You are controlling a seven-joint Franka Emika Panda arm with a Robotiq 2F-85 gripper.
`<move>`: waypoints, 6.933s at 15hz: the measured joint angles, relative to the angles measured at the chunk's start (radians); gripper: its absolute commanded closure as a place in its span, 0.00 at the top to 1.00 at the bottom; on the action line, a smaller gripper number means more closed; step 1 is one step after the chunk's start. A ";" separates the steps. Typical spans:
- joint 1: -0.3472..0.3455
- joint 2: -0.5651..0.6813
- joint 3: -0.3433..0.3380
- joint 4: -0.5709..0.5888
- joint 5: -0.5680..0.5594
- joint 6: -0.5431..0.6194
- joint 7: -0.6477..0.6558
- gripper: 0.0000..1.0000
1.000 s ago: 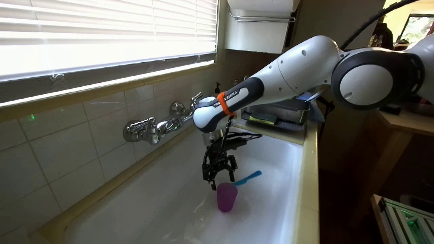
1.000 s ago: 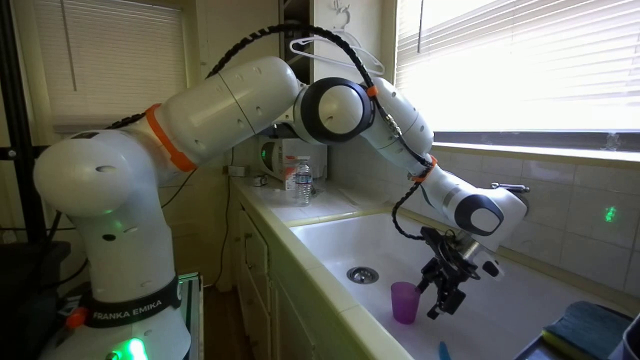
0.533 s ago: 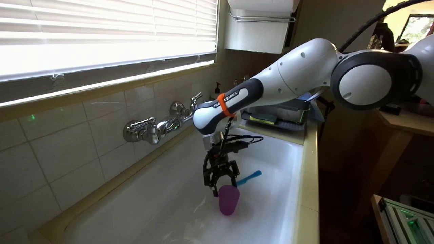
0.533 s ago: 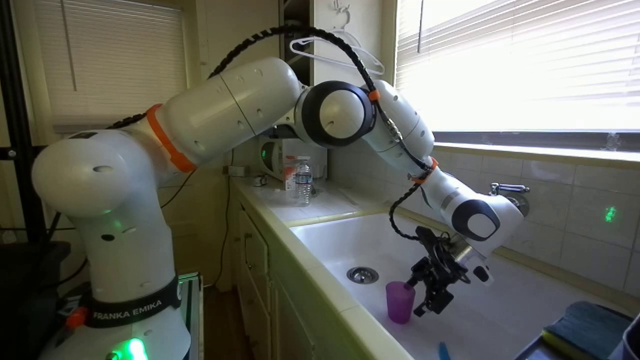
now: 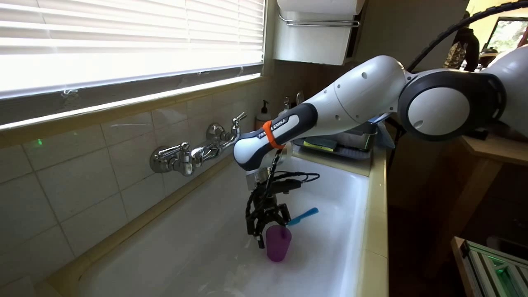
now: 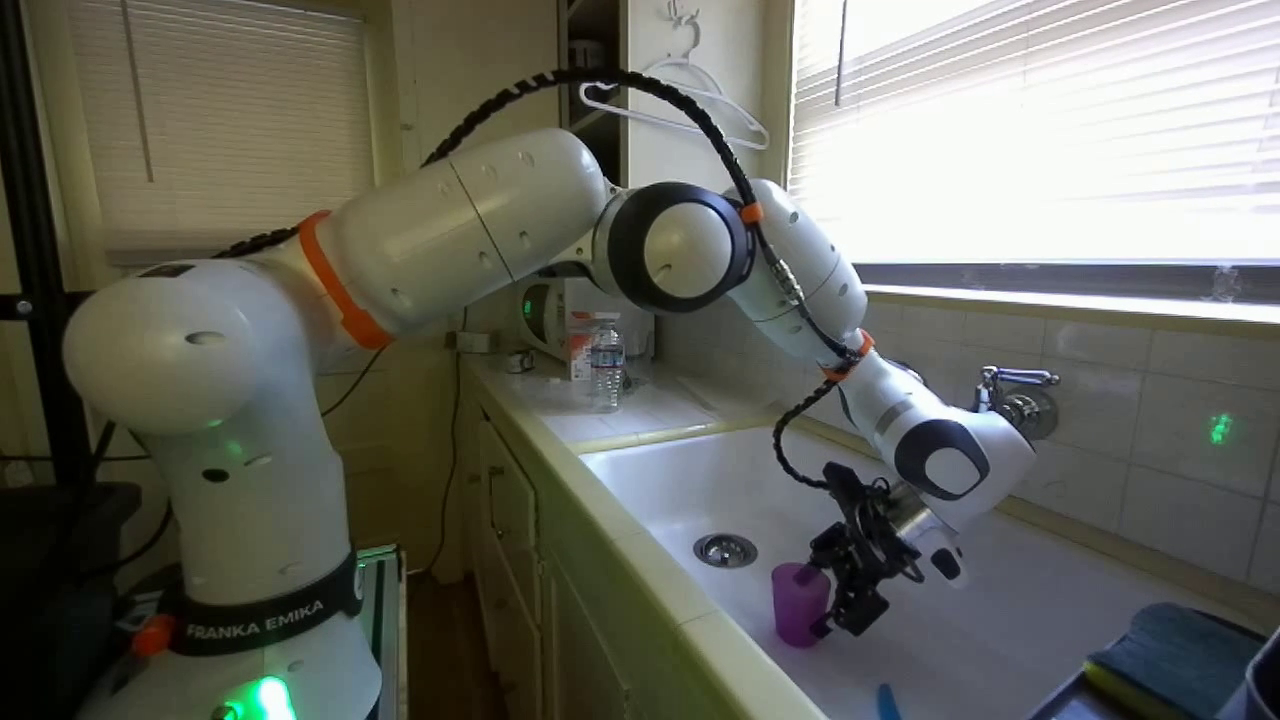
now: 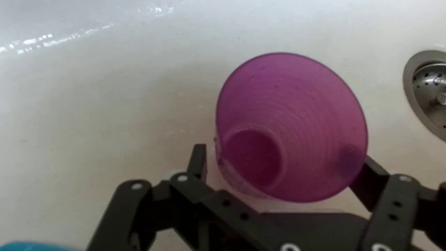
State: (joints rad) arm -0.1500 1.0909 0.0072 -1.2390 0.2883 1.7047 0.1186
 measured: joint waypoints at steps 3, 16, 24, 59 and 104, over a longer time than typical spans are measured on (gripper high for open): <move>0.000 0.013 0.002 0.015 0.005 -0.031 0.000 0.50; -0.015 0.006 0.001 0.066 0.038 -0.077 -0.023 0.49; 0.046 -0.096 -0.061 -0.105 -0.037 0.333 0.020 0.49; 0.271 -0.334 -0.320 -0.649 -0.261 1.000 0.519 1.00; 0.520 -0.140 -0.622 -0.610 -0.180 1.340 0.723 0.40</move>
State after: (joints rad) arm 0.3702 0.9505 -0.6144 -1.8492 0.1086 3.0446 0.8417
